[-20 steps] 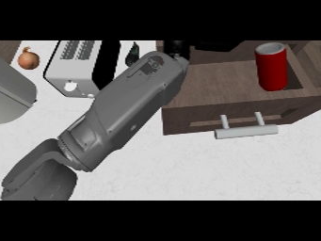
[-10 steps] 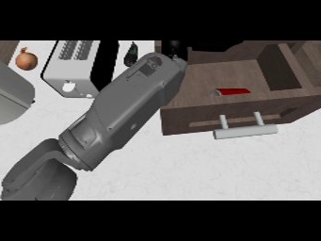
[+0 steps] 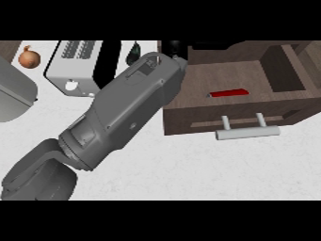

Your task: Pick up the can, place it into the drawer and close the drawer

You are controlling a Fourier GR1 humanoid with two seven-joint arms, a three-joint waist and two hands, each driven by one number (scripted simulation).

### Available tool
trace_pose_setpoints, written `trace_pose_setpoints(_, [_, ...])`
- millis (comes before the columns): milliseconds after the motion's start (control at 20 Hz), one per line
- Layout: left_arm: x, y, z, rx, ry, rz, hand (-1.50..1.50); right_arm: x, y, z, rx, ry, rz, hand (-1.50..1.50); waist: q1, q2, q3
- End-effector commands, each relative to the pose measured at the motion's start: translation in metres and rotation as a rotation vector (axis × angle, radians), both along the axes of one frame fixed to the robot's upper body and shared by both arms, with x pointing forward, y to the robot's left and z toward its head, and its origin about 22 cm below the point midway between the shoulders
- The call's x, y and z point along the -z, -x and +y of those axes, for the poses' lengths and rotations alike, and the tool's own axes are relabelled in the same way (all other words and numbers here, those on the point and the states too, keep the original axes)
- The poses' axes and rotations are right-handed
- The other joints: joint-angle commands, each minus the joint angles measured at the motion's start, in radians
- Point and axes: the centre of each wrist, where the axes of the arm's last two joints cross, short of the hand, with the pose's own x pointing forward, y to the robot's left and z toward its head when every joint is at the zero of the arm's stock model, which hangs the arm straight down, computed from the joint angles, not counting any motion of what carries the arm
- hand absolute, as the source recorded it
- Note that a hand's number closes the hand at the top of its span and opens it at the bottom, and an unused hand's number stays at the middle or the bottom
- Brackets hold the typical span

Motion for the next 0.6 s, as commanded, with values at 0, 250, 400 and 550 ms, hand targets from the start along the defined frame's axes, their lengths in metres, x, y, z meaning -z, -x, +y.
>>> trace_pose_setpoints(0, [0.002, 0.002, -0.001, 0.024, 0.005, -0.040, -1.50, -0.009, -0.006, 0.019, 0.000, 0.127, -0.071, -1.50, 0.021, -0.002, 0.000])
trace_pose_setpoints(250, [-0.011, 0.002, -0.005, 0.009, 0.036, -0.066, -1.50, -0.016, -0.021, 0.029, -0.002, 0.272, -0.106, -1.50, 0.035, -0.002, 0.000])
trace_pose_setpoints(400, [-0.020, 0.001, -0.009, 0.008, 0.026, -0.077, -1.50, -0.026, -0.033, 0.050, 0.004, 0.344, -0.112, -1.50, 0.055, -0.004, -0.001])
trace_pose_setpoints(550, [-0.015, 0.003, -0.008, 0.013, 0.053, -0.042, -1.50, -0.017, -0.052, 0.056, 0.002, 0.420, -0.091, -1.50, 0.052, -0.005, -0.001])
